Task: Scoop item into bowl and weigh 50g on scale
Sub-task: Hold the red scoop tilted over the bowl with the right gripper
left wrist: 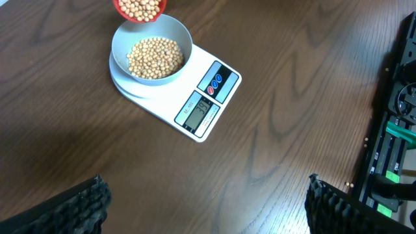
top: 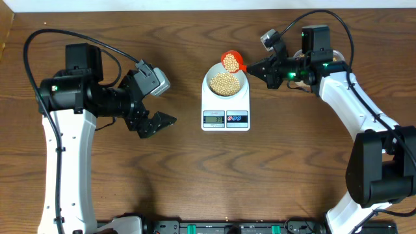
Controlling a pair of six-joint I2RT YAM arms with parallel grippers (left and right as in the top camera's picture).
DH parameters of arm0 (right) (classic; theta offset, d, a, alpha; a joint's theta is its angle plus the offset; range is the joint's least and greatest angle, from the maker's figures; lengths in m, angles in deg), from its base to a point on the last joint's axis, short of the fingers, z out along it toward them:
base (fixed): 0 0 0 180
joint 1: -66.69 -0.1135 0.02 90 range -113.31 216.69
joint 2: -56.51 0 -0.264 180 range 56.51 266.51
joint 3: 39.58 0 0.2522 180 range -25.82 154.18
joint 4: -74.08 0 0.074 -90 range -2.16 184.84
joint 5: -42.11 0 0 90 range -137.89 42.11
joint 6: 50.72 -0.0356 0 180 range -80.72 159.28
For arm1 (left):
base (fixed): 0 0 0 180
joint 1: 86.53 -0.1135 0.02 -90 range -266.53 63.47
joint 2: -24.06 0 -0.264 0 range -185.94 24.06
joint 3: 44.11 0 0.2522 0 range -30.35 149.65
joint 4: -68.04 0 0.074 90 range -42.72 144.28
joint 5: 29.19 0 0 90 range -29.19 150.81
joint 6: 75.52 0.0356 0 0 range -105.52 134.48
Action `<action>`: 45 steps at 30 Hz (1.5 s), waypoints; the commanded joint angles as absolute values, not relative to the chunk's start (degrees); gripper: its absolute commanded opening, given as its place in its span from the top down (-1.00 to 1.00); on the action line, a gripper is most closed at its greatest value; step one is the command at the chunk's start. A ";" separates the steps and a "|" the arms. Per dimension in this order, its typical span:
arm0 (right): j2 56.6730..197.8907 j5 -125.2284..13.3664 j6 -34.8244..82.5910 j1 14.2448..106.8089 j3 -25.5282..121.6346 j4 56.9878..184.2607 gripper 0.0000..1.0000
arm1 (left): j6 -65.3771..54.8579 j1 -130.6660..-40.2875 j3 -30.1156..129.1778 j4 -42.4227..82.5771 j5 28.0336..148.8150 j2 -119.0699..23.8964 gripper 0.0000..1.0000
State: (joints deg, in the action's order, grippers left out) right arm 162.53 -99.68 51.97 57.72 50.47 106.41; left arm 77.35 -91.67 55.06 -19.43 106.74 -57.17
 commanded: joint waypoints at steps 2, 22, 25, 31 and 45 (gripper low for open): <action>162.61 -100.27 54.18 57.22 50.23 106.25 0.98 | 77.87 -91.83 54.73 -19.84 106.61 -57.17 -0.96; 162.61 -98.58 54.90 57.22 50.23 106.28 0.98 | 77.87 -91.83 54.73 -19.82 106.61 -57.17 -0.96; 162.61 -98.54 58.26 57.22 50.23 106.49 0.98 | 77.90 -91.83 54.73 -19.82 106.61 -57.17 -0.96; 162.61 -98.32 62.81 57.19 50.23 106.47 0.98 | 77.90 -91.83 54.73 -19.82 106.61 -57.17 -0.96; 162.59 -98.34 63.79 57.15 50.23 106.49 0.98 | 77.87 -91.83 54.73 -19.82 106.61 -57.17 -0.96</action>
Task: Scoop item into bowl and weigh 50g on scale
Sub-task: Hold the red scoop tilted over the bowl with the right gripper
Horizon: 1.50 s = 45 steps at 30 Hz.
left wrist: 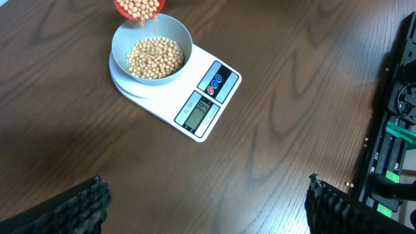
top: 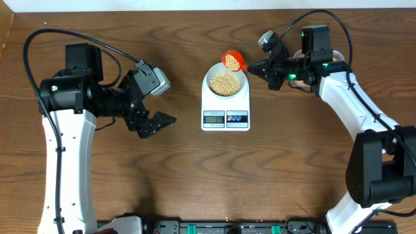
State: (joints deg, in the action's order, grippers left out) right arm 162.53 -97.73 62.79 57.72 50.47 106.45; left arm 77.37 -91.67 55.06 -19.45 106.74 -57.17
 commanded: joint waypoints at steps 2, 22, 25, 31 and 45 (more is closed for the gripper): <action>162.61 -97.27 63.82 57.15 50.23 106.67 0.98 | 77.87 -91.83 54.73 -19.84 106.61 -57.17 -0.96; 162.55 -101.58 63.58 57.22 50.23 106.08 0.98 | 77.87 -91.83 54.73 -19.82 106.61 -57.17 -0.96; 162.53 -100.40 63.53 57.28 50.23 105.84 0.98 | 77.90 -91.83 54.73 -19.84 106.61 -57.17 -0.96; 162.57 -100.97 63.55 57.26 50.23 105.55 0.98 | 77.87 -91.83 54.73 -19.82 106.61 -57.17 -0.96; 162.57 -100.95 63.55 57.26 50.23 105.58 0.98 | 77.90 -91.83 54.73 -19.84 106.61 -57.17 -0.96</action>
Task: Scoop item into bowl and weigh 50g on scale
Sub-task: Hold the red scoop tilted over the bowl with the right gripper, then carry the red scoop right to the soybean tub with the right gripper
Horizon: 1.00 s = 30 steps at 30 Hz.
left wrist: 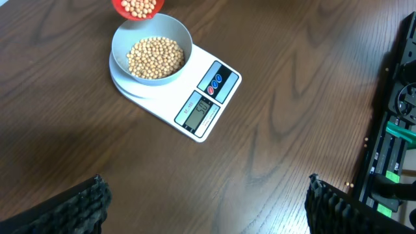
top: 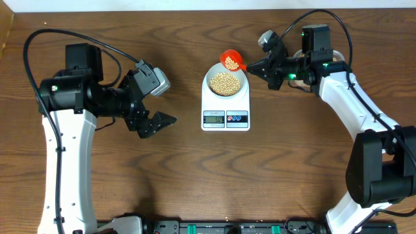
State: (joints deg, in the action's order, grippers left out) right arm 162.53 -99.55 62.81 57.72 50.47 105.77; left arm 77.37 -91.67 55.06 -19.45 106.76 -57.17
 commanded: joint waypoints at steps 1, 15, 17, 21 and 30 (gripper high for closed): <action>162.57 -100.95 63.55 57.26 50.23 105.58 0.98 | 77.90 -91.83 54.73 -19.82 106.61 -57.17 -0.96; 162.57 -100.95 61.87 57.22 50.23 105.58 0.98 | 77.90 -91.83 54.73 -19.82 106.61 -57.17 -0.96; 162.57 -100.95 60.56 57.28 50.23 105.55 0.98 | 77.87 -91.83 54.73 -19.82 106.61 -57.17 -0.96; 162.57 -100.99 56.84 57.28 50.23 104.99 0.98 | 77.87 -91.83 54.73 -19.82 106.61 -57.17 -0.96; 162.57 -100.97 49.43 58.70 50.23 99.70 0.98 | 77.87 -91.83 54.73 -19.82 106.61 -57.17 -0.96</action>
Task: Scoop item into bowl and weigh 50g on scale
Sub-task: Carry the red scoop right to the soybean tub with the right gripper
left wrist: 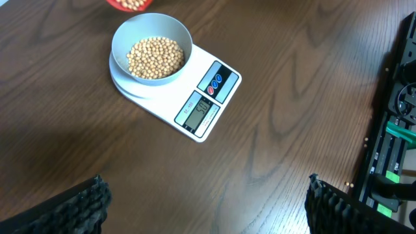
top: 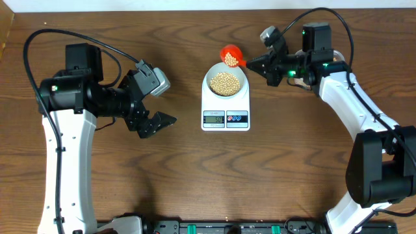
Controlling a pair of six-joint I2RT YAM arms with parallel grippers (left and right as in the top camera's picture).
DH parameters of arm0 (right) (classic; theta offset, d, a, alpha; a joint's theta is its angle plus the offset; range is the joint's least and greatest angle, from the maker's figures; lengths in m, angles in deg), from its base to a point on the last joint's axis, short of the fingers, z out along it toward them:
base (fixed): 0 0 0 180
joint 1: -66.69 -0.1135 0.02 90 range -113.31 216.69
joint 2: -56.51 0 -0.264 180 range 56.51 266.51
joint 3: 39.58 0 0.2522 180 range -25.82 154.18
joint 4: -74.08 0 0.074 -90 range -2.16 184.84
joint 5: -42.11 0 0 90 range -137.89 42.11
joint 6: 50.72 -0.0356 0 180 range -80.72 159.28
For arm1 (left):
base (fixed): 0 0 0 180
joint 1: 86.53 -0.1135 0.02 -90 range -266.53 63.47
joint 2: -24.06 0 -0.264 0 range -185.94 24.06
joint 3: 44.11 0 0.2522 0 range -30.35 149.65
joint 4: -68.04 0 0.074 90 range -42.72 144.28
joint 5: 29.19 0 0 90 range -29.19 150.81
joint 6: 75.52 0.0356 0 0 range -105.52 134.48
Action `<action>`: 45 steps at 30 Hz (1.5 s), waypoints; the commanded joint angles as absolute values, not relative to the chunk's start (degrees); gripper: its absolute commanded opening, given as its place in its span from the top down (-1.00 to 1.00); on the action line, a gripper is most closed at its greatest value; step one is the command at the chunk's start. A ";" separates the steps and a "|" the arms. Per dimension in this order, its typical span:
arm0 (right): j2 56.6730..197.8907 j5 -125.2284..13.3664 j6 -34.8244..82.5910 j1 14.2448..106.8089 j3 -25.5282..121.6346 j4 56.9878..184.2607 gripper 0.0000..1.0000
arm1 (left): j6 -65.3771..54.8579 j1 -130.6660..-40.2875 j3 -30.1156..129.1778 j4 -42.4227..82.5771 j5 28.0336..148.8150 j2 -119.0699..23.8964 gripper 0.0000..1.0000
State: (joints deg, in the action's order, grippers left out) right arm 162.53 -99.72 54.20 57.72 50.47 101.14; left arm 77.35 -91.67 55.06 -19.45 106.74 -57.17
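Note:
A white bowl of pale beans rests on the white scale; in the left wrist view the bowl and scale lie at upper left. A red scoop with some beans hangs just past the bowl's far rim, held by my right gripper, shut on its handle. Only the scoop's edge shows at the top of the left wrist view. My left gripper stands open over bare table, left of the scale; its fingers are wide apart with nothing between.
A black rail with cables and connectors runs along the table's front edge. The right arm reaches in from the right side, the left arm from the left.
The right gripper has drawn the red scoop back and up from over the bowl's far rim; it now sits beyond the bowl. The left arm has not moved.
The scoop was held over the bowl's far rim with many beans in it. Then beans were dropping from it into the bowl. Then it held fewer beans and the scale's reading had changed. Now it is off the bowl.

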 commanded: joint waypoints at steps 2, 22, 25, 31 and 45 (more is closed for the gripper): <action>162.57 -100.97 48.01 59.47 50.23 98.80 0.98 | 77.87 -91.83 54.73 -19.82 106.61 -57.17 -0.96; 162.55 -106.13 39.51 76.21 50.23 98.89 0.98 | 77.90 -91.83 54.73 -19.82 106.61 -57.17 -0.95; 162.55 -106.13 39.51 78.99 50.23 100.81 0.98 | 77.87 -91.83 54.73 -19.82 106.61 -57.17 -0.96; 162.55 -106.10 39.58 84.65 50.23 104.66 0.98 | 77.90 -91.83 54.73 -19.82 106.61 -57.17 -0.96; 162.20 -94.28 55.20 89.72 50.23 114.91 0.97 | 77.90 -91.83 54.73 -19.82 106.61 -57.17 -0.95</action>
